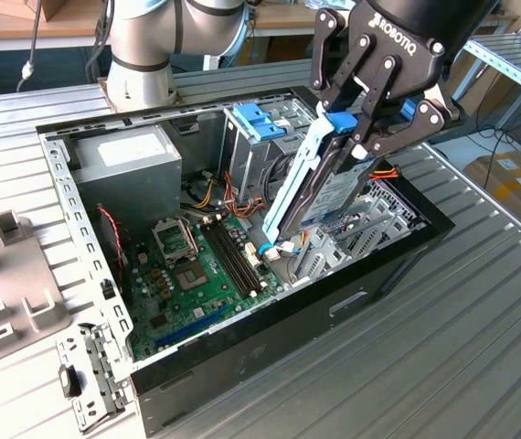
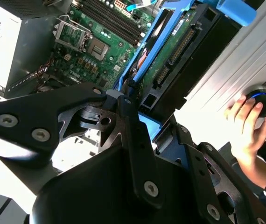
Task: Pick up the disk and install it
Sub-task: 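Pick up the disk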
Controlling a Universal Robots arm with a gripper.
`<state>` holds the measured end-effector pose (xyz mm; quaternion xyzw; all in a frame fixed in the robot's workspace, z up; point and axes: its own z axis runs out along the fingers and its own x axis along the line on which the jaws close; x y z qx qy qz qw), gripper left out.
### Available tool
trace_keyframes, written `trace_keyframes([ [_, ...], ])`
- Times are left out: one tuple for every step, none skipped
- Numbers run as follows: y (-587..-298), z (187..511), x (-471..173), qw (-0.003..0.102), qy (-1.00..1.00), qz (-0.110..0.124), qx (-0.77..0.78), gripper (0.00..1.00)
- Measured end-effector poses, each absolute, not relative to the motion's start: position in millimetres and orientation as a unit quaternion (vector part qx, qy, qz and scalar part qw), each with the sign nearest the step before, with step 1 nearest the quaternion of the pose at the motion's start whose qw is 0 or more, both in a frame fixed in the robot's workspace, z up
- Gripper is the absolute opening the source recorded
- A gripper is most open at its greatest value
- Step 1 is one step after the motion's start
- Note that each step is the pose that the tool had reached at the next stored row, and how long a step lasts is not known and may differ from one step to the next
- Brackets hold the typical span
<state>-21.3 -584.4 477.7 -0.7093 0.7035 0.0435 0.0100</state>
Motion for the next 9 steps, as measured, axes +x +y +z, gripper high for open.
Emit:
trace_keyframes([
  [-585.2, 477.6, -20.3, 0.010, 0.704, 0.044, -0.709, 0.37],
  [-585.6, 477.4, -19.5, 0.010, 0.704, 0.044, -0.709, 0.37],
  [-585.8, 477.4, -19.0, 0.010, 0.704, 0.044, -0.709, 0.37],
  [-586.0, 477.4, -18.5, 0.010, 0.704, 0.044, -0.709, 0.37],
  [-586.3, 477.2, -17.6, 0.010, 0.704, 0.044, -0.709, 0.37],
  [-586.6, 477.1, -16.9, 0.010, 0.704, 0.044, -0.709, 0.37],
  [-586.8, 477.0, -16.4, 0.010, 0.704, 0.044, -0.709, 0.37],
  [-587.0, 477.0, -15.8, 0.010, 0.704, 0.044, -0.709, 0.37],
  [-587.2, 476.9, -15.3, 0.010, 0.704, 0.044, -0.709, 0.37],
])
